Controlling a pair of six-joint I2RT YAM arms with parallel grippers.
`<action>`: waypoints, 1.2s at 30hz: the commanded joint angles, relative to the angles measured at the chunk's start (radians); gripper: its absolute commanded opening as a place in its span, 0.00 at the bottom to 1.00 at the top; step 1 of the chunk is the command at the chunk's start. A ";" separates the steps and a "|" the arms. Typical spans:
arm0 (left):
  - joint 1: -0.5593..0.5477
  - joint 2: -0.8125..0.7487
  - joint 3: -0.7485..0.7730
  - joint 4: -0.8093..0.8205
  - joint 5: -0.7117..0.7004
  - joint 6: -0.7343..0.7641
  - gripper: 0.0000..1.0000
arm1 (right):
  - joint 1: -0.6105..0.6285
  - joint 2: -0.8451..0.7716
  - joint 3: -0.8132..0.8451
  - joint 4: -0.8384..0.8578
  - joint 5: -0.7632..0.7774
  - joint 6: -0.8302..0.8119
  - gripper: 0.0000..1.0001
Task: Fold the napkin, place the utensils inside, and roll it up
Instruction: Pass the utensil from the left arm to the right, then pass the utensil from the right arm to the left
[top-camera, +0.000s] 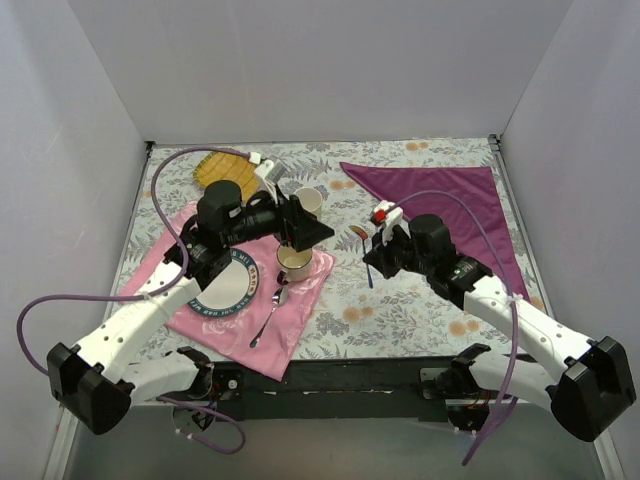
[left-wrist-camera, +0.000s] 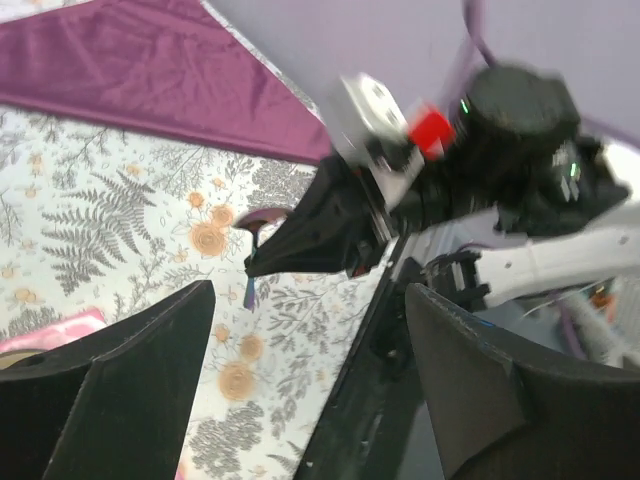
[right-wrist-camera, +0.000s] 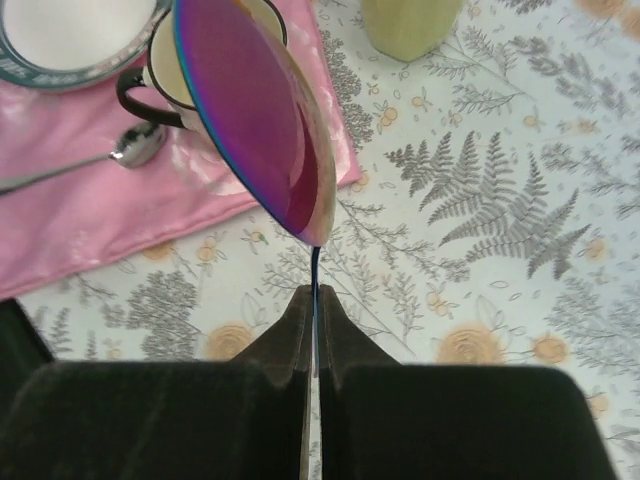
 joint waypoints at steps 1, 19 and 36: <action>-0.144 -0.064 -0.132 0.135 -0.156 0.353 0.77 | -0.085 0.069 0.135 -0.161 -0.240 0.281 0.01; -0.168 0.080 -0.067 0.106 -0.055 0.459 0.71 | -0.086 0.052 0.152 -0.215 -0.597 0.337 0.01; -0.168 0.175 0.031 0.100 0.007 0.282 0.00 | -0.074 -0.023 0.161 -0.268 -0.437 0.332 0.19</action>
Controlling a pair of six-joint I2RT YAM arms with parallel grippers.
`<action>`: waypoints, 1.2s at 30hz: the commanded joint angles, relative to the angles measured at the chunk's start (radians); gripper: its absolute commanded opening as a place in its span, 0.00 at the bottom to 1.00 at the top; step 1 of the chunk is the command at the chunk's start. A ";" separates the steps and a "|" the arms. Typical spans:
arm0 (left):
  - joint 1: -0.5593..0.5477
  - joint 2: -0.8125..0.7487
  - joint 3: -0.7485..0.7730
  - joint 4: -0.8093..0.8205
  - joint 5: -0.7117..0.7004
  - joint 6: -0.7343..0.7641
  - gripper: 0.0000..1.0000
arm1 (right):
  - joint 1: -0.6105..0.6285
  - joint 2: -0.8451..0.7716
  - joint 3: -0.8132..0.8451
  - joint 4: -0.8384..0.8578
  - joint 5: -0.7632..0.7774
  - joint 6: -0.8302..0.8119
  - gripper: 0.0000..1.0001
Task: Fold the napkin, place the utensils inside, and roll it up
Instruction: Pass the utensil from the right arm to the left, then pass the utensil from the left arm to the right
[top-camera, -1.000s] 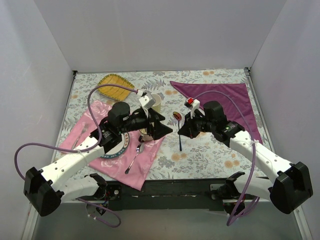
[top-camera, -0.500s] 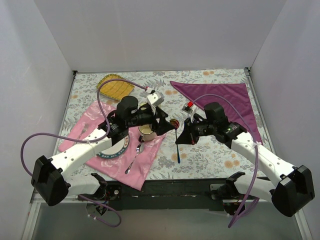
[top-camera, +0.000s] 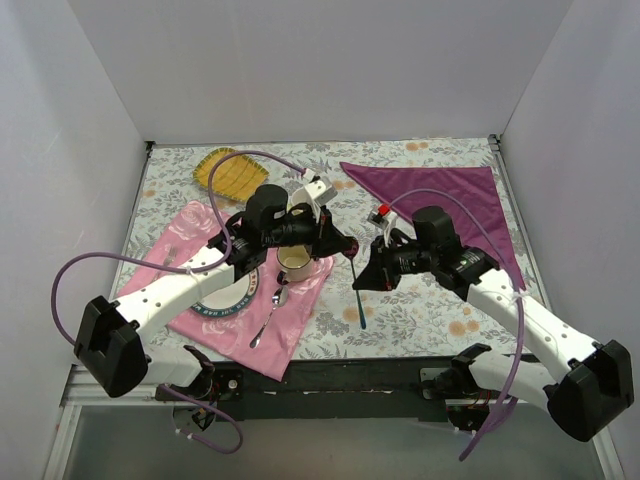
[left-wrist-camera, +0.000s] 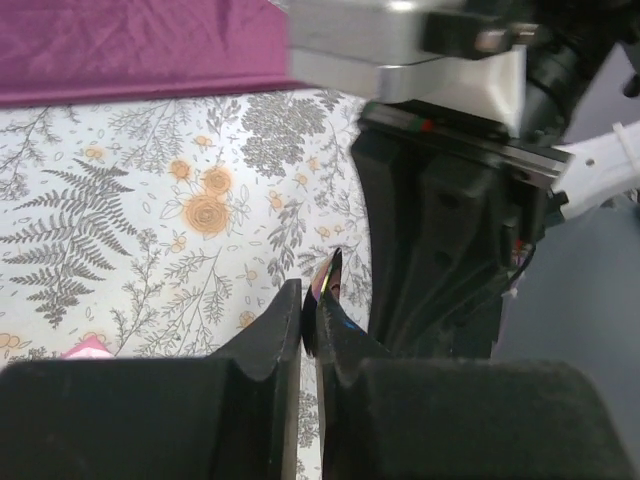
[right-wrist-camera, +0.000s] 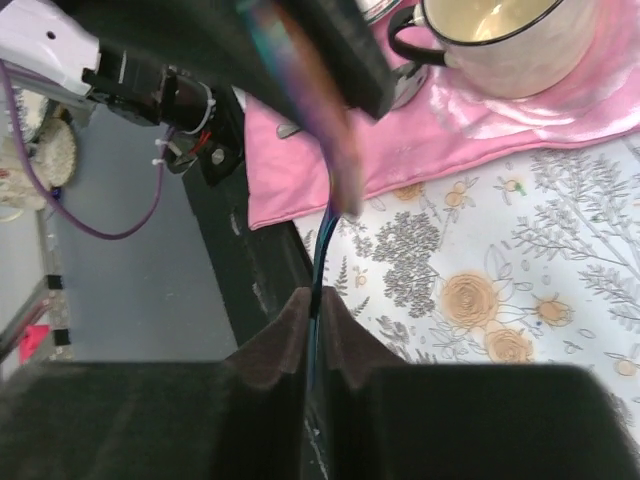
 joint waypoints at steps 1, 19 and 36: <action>0.005 -0.007 0.079 -0.028 -0.058 -0.052 0.00 | 0.010 -0.086 0.027 -0.026 0.211 0.019 0.35; 0.005 0.132 0.338 -0.480 -0.445 -0.168 0.00 | 0.455 0.242 0.513 -0.413 1.188 0.066 0.50; 0.029 0.108 0.330 -0.473 -0.405 -0.190 0.00 | 0.458 0.295 0.434 -0.290 1.080 0.015 0.29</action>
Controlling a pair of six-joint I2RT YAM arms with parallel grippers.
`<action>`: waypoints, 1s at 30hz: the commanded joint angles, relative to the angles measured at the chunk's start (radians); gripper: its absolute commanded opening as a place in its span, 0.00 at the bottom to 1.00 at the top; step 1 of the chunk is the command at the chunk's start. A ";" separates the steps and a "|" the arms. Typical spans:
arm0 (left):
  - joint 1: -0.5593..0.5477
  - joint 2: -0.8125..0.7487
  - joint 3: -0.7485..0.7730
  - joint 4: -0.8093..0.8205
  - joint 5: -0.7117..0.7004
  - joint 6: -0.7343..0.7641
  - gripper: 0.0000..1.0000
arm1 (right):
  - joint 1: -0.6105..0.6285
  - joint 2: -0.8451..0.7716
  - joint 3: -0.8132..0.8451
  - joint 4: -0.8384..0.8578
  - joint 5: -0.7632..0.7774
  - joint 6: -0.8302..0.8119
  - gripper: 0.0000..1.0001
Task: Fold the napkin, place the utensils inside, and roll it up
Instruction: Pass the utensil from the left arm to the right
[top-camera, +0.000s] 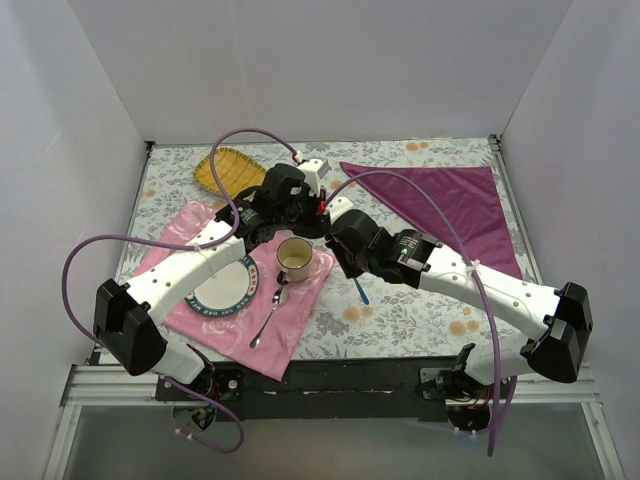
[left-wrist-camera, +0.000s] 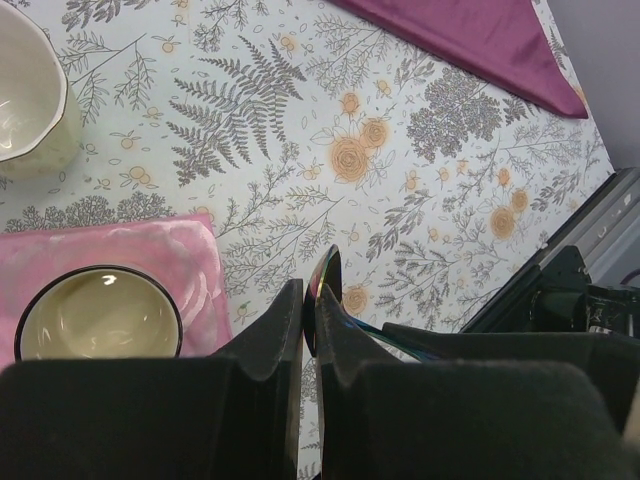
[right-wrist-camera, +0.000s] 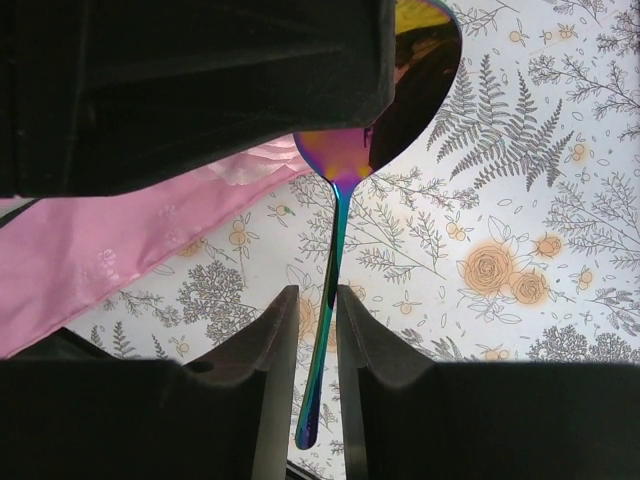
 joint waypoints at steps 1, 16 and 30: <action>0.014 -0.041 0.028 0.017 0.029 -0.016 0.00 | 0.005 0.000 -0.004 0.047 -0.001 -0.012 0.29; 0.065 -0.035 0.016 0.026 0.100 -0.051 0.00 | -0.020 -0.017 -0.039 0.078 0.072 -0.067 0.01; 0.160 -0.119 -0.064 0.003 -0.074 -0.045 0.98 | -0.601 0.044 -0.209 0.288 -0.137 -0.638 0.01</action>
